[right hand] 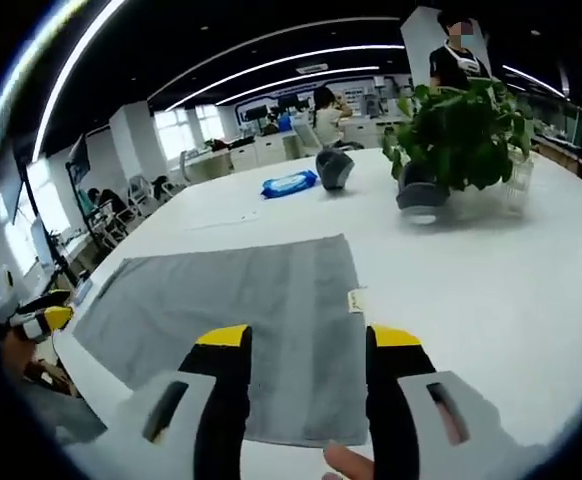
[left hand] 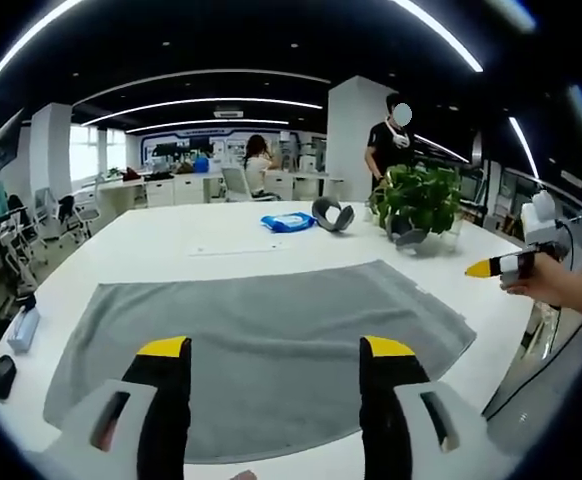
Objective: Fold the towel on the table until its edges align and the towel forms a compact rectangular stack.
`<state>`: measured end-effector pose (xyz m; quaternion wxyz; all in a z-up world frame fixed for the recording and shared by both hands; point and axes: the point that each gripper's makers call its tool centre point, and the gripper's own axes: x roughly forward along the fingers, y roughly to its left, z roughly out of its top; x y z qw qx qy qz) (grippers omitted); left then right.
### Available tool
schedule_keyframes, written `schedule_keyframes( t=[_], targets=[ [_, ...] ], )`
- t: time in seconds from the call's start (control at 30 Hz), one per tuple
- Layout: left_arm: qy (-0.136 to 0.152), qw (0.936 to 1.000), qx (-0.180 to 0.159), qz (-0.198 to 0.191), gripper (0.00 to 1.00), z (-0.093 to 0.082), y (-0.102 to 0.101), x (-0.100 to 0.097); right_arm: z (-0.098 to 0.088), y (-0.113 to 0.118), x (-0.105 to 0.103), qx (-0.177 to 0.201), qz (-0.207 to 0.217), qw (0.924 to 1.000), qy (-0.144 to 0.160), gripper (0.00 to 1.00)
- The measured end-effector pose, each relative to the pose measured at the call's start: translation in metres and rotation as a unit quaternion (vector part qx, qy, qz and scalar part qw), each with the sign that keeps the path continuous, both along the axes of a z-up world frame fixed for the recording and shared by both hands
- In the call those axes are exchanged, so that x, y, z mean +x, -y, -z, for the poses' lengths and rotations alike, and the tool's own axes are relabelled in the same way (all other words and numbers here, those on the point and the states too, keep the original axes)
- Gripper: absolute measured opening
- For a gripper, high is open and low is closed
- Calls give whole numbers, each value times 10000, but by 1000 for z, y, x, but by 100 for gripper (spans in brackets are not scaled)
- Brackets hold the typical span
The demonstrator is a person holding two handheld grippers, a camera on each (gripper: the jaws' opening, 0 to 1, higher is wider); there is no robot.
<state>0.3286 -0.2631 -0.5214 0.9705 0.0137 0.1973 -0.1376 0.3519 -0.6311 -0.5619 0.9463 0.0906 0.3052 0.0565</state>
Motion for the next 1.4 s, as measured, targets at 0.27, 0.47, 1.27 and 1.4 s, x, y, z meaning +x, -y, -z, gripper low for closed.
schedule_keyframes(
  t=[0.27,0.47,1.27,1.4],
  targets=[
    [32,10000,-32,-20,65,-2,-1,0,52,18,-19,40,457,9956,-814,20],
    [53,10000,25,2,65,-3,-1,0,76,25,-39,-152,415,9908,-1280,19],
    [154,9997,168,35,65,-7,-1,1,98,16,-48,-1027,-261,9767,-1865,10],
    [148,9997,160,70,65,-7,1,0,98,17,-49,-1087,-303,9752,-1903,7]
  ],
)
